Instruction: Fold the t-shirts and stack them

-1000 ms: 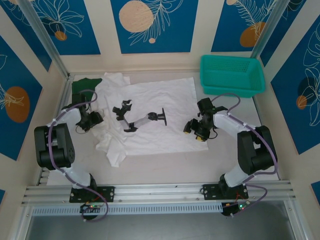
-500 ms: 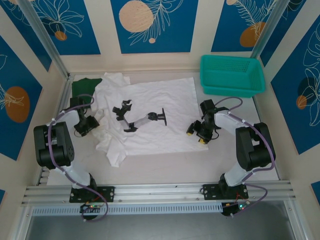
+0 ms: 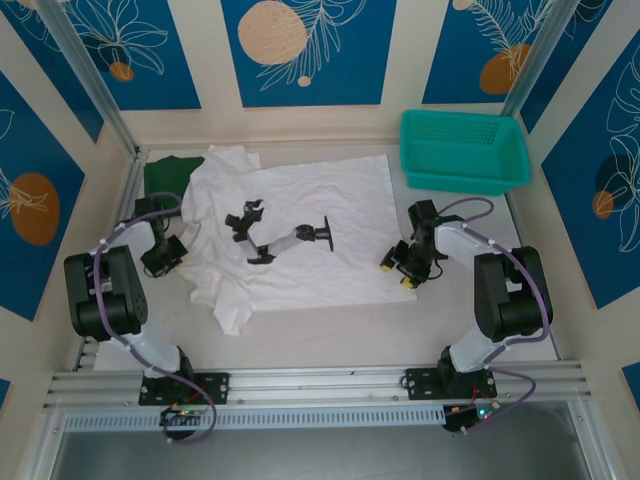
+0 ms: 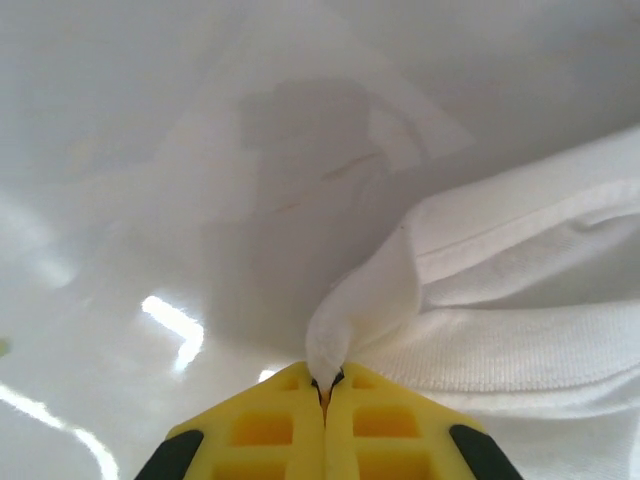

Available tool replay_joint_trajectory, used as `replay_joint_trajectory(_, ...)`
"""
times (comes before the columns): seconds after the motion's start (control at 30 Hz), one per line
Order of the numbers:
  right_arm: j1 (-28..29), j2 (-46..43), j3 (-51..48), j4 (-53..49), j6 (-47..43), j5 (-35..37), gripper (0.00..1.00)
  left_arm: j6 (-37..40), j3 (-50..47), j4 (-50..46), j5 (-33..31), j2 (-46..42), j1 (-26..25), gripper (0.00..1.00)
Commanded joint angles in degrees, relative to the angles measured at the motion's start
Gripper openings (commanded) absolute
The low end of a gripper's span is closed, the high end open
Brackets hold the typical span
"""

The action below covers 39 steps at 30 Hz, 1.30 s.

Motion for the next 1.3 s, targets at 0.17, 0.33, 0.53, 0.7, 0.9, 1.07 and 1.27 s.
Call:
replay_joint_trajectory(0.17, -4.87, -1.33, -3.24, 0.55, 3.04, -5.33, 0.52, -9.28, -6.80, -6.97, -7.46, -8.67, 4.39, 0.00)
replay_joint_trajectory(0.33, -5.72, -2.82, -2.48, -0.67, 2.55, -5.18, 0.51, -9.24, -5.49, -6.96, -5.29, -8.32, 5.26, 0.30)
replay_joint_trajectory(0.53, -2.66, -10.46, -1.90, -2.08, 3.68, -1.22, 0.54, -6.58, 2.18, -8.40, -4.12, -12.97, 3.04, 0.59)
replay_joint_trajectory(0.7, 3.56, -8.55, 3.16, -2.19, 1.94, 0.90, 0.54, -2.96, 11.82, -8.83, 1.34, -9.68, -8.14, 0.59)
replay_joint_trajectory(0.9, 6.92, 4.19, 13.47, -2.73, 0.75, 1.09, 0.53, -1.91, 17.87, -7.82, 5.33, 1.38, -20.24, 0.49)
replay_joint_trajectory(1.07, 8.38, 14.47, 20.70, -2.43, 0.73, 2.95, 0.51, -3.10, 15.91, -4.42, 8.07, 9.60, -23.68, 0.47)
replay_joint_trajectory(1.27, 7.80, 23.19, 26.82, -6.89, 2.33, 6.33, 0.52, -1.47, 18.78, -4.01, 5.92, 19.55, -24.70, 0.47)
